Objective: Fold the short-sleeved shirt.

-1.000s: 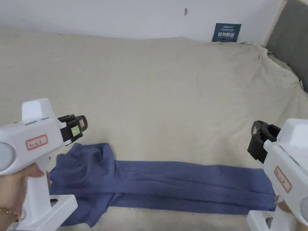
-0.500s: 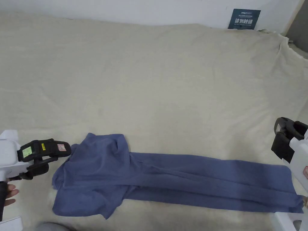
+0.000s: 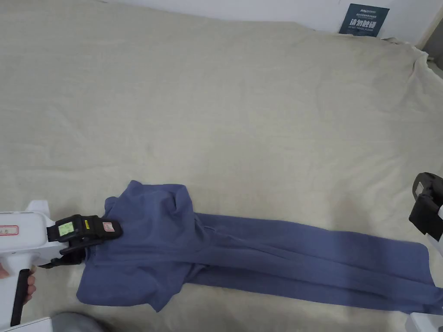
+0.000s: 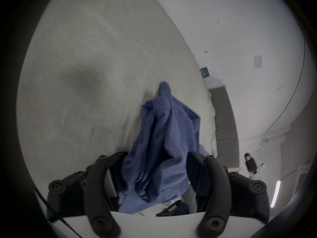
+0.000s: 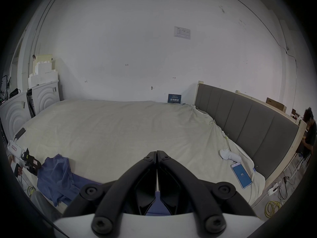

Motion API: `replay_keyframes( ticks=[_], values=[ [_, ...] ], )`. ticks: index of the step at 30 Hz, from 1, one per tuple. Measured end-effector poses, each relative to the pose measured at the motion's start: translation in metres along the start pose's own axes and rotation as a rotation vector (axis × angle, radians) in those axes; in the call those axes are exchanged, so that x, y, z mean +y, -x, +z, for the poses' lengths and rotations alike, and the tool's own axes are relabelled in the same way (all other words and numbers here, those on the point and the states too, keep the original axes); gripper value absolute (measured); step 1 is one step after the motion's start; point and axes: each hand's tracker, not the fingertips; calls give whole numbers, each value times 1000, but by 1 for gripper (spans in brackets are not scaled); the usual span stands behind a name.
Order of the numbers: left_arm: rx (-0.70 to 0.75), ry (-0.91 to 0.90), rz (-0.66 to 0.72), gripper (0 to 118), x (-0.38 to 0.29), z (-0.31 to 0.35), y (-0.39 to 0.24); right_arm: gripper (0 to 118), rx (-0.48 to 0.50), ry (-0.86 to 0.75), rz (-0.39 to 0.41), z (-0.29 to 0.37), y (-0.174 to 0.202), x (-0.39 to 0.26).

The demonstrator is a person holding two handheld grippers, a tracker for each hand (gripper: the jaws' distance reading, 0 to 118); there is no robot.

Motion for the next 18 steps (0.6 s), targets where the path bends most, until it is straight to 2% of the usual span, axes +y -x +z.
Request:
replay_keyframes(
  ticks=[1, 3, 4, 5, 10, 12, 15, 18],
  values=[
    [4, -6, -33, 65, -1, -1, -3, 0, -1, 2, 2, 1, 1, 0],
    [-10, -12, -3, 41, 1, 0, -5, 0, 4, 4, 1, 1, 1, -1],
    [24, -17, 3, 26, 3, -1, -5, 0, 5, 7, 2, 1, 2, -2],
    [94, -23, -25, 18, 3, -3, -7, 0, 6, 9, 4, 1, 3, -3],
    [207, -35, -73, 12, -2, -4, -37, 0, 21, 17, -7, 0, 0, -7],
    [207, -64, -89, 11, -4, 6, -57, 0, 30, 21, -9, 0, -1, -9],
    [183, -124, -154, 10, -7, 29, -95, 0, 45, 15, -31, 1, -6, -11],
    [244, -144, -208, 10, -17, 41, -145, 0, 58, 2, -56, 3, -13, -12]
  ],
)
